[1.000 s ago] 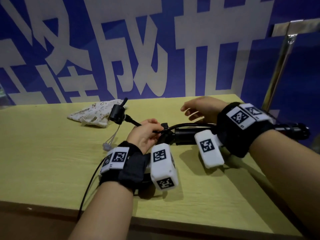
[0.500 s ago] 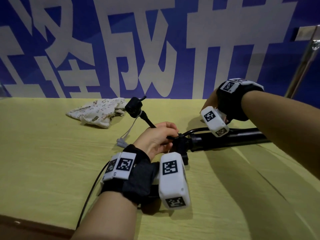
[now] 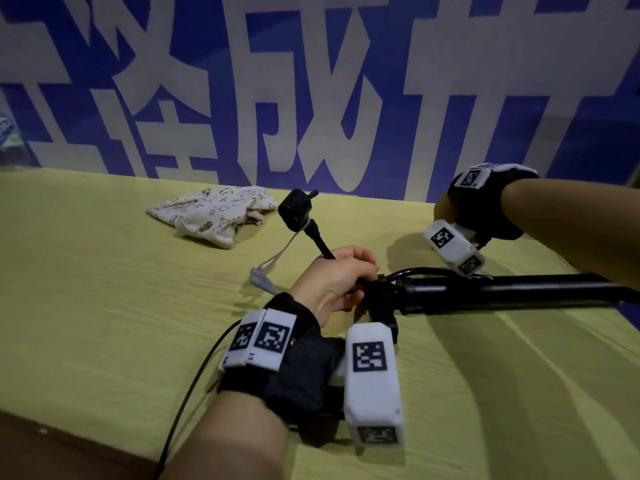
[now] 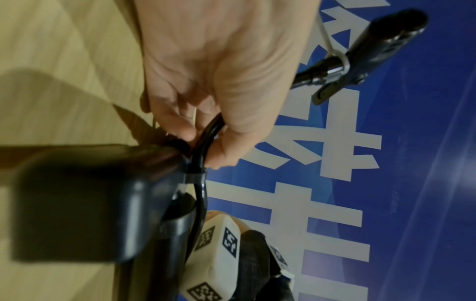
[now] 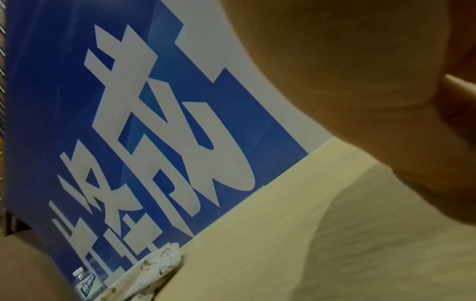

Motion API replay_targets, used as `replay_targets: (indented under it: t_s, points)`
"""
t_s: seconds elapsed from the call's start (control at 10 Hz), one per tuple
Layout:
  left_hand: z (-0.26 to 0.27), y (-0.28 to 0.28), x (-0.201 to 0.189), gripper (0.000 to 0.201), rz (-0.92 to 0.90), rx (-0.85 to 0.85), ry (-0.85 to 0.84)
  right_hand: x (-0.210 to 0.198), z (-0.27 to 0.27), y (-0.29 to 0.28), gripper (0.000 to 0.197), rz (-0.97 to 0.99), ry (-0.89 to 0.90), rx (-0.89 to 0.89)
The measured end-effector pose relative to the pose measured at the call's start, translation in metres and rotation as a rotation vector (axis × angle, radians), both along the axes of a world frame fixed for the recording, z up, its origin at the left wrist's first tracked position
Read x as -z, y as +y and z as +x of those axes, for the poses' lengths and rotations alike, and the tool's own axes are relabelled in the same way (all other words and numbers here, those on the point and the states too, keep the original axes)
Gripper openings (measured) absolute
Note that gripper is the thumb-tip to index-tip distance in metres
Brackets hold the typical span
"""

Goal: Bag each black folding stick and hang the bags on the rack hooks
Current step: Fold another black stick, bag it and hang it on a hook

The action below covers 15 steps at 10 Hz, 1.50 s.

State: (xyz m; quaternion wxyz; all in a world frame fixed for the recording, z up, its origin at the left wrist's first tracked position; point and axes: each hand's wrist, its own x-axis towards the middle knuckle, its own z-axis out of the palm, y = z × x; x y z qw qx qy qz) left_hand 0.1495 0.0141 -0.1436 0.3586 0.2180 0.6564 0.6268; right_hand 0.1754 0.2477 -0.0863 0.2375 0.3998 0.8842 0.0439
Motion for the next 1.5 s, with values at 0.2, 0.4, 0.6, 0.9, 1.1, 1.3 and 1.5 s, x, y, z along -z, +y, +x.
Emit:
replay_targets:
  t_s: [0.2,0.4,0.6,0.9,1.1,1.3,1.5]
  points:
    - [-0.001,0.001,0.001,0.032,0.002,-0.016,-0.011,0.007,0.000,0.003,0.014,-0.079,0.139,-0.019]
    - [-0.004,0.002,0.002,0.027,0.002,-0.029,-0.031,0.001,-0.007,0.002,0.013,-0.291,0.338,0.051]
    - [-0.007,0.003,0.004,0.014,0.029,-0.078,-0.096,-0.056,0.047,-0.078,0.010,-0.686,0.917,0.105]
    - [-0.010,-0.008,0.004,0.035,0.265,-0.412,-0.272,0.019,0.088,-0.117,0.008,-0.916,1.420,0.266]
    - [-0.012,-0.025,-0.008,0.023,0.528,-0.476,-0.339,0.033,0.089,-0.109,0.013,-0.894,1.608,0.336]
    - [-0.016,-0.047,-0.020,0.013,0.792,-0.505,-0.452,0.035,0.095,-0.101,0.010,-0.768,1.562,0.328]
    - [-0.017,-0.034,-0.017,0.029,0.286,-0.223,-0.243,0.030,0.113,-0.092,0.011,-0.613,1.259,0.312]
